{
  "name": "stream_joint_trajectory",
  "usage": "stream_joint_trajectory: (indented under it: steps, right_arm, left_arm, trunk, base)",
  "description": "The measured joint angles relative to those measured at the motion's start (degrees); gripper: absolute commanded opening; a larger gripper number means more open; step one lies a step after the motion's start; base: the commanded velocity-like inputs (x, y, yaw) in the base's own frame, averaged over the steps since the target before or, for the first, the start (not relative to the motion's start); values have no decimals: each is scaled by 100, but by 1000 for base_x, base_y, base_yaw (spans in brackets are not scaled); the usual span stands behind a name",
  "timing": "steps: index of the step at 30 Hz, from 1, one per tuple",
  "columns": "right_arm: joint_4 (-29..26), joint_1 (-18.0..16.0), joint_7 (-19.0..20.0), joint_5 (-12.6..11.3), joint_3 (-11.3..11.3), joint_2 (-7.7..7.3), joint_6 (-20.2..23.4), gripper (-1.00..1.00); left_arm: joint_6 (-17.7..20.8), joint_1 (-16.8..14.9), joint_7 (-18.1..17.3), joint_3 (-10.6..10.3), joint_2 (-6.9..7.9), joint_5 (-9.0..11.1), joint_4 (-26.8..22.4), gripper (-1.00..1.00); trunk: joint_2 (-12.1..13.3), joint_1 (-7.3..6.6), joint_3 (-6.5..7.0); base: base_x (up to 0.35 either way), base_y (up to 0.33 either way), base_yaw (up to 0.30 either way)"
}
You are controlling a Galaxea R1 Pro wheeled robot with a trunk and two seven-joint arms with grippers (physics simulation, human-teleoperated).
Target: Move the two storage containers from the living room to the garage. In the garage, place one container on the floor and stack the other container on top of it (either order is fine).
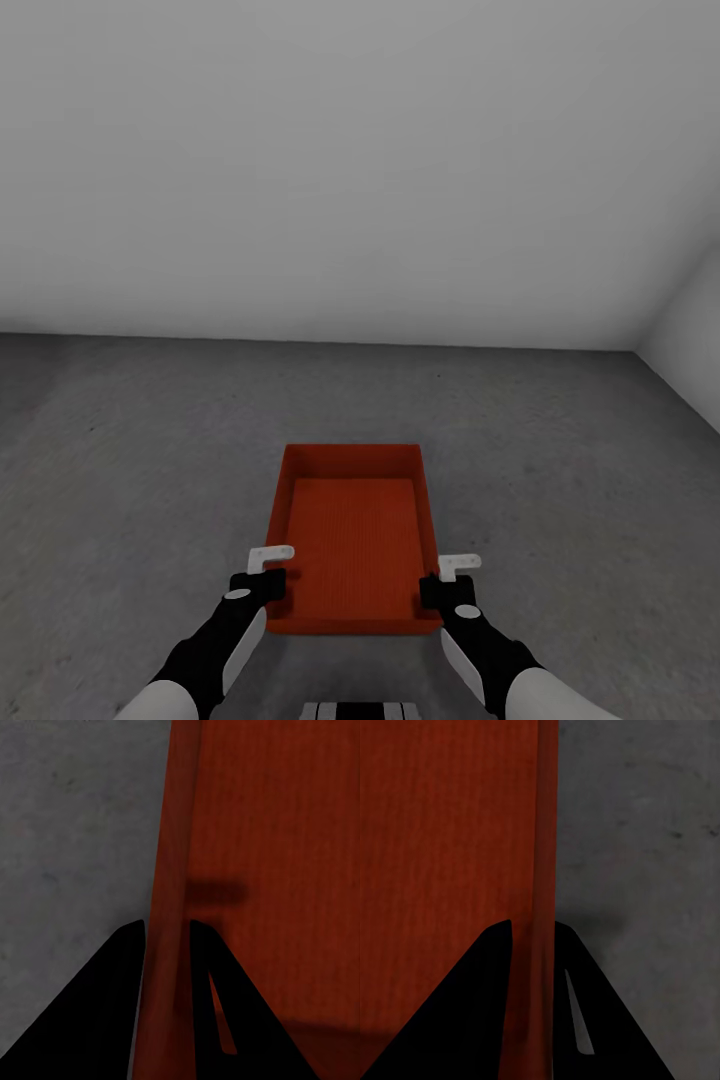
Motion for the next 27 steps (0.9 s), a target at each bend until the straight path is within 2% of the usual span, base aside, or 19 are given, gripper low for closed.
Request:
stream_joint_trajectory:
  steps: [24, 25, 26, 27]
  right_arm:
    - [21, -1, -3, 37, -33, 10, -135, -100]
    - [21, -1, -3, 36, -33, 9, -137, 100]
    - [27, -2, -2, 2, -97, -21, -141, 100]
    - [31, 1, 2, -19, -94, -80, -144, 100]
  left_arm:
    - [-88, 1, -20, -10, 7, -35, -22, -100]
    - [-90, 1, -18, -10, 7, -35, -22, -100]
    - [-241, 2, -1, -100, 35, -47, -23, 100]
    - [-253, -1, 42, 111, -2, -91, -19, 100]
  trunk:
    - [0, 0, 0]
    - [0, 0, 0]
    - [0, 0, 0]
    - [0, 0, 0]
  base:
    - [0, 0, 0]
    - [0, 0, 0]
    - [0, 0, 0]
    - [0, 0, 0]
